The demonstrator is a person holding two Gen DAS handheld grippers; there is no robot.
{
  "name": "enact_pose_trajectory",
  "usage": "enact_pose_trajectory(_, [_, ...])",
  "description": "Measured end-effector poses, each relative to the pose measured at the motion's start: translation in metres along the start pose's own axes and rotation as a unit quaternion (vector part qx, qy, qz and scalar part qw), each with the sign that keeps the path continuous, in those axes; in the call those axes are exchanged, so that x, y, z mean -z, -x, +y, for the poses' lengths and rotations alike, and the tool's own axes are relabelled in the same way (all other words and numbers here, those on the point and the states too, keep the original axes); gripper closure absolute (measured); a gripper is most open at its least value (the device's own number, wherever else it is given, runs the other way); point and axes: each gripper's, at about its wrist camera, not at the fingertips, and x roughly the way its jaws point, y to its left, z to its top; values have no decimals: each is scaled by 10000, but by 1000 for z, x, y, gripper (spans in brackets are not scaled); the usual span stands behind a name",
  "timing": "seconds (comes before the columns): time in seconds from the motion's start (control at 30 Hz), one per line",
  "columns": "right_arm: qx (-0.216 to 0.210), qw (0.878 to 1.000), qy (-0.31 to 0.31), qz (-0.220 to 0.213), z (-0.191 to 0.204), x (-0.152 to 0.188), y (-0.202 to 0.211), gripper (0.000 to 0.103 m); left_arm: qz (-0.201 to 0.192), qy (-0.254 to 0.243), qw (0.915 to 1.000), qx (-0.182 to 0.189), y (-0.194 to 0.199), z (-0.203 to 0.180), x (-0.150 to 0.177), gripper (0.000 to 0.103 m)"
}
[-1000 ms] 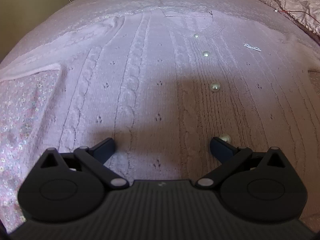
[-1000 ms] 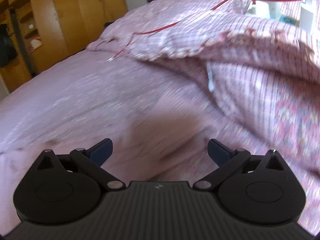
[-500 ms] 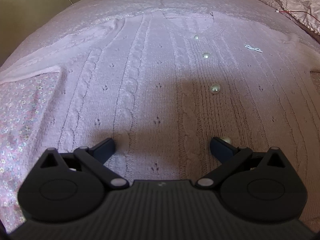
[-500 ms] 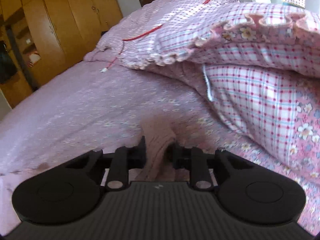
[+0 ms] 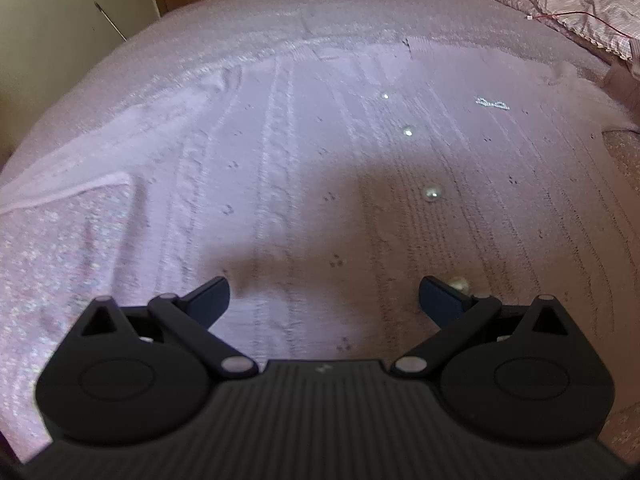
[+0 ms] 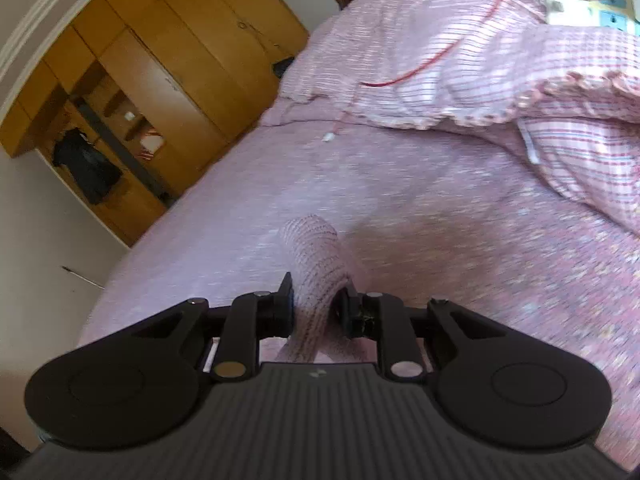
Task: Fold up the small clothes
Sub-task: 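Lift the sleeve with the right tool and carry it across the cardigan body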
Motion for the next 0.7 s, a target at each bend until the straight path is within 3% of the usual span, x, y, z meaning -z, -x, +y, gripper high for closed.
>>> enact_pose_trajectory(0.4, [-1199,9917,-278,368,126,27,17,80,-105,565,9983,69,18,46,-2,1])
enact_pose_trajectory(0.7, [-1853,9799,-437,591,241,84,22,80,-404,788,9959,-198,37,98,-10,1])
